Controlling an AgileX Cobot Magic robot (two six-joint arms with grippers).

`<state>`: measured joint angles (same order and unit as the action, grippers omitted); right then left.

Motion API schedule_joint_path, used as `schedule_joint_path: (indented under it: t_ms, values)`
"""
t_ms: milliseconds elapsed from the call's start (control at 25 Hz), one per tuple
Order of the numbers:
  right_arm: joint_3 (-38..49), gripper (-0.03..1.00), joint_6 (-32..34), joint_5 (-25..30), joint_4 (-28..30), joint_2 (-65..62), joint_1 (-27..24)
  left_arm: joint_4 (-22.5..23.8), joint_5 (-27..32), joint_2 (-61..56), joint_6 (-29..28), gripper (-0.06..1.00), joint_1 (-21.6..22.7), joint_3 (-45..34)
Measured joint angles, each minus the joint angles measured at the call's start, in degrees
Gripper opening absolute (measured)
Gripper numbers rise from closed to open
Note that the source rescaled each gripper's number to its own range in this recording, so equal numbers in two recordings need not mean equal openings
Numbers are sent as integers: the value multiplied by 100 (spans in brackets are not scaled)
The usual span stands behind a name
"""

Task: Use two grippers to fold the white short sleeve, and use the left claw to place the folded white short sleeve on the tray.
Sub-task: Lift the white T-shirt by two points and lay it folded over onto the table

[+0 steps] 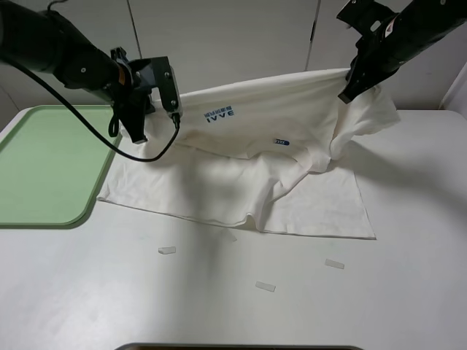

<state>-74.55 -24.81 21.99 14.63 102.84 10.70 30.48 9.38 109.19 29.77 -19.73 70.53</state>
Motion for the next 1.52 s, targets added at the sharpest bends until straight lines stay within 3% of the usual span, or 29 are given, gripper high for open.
schedule_joint_path:
  t_ms: [360,800,1040,1280,1520]
  values:
    - [0,2,-759,837,-832,17,12,-11,-90,0,87,0,-18,-591]
    - [0,2,-1168,2229,-1687,17,12,-153,572,0,254,0,-38,-596]
    - [0,2,-1168,3085,-1949,17,12,-729,974,-211,749,0,-38,-597]
    - [-6,2,-1168,3710,-2215,17,12,-1678,1631,-216,1095,0,-38,-602]
    - [-6,2,-1168,4025,-2245,17,0,-1864,1709,-216,1138,0,-27,-602]
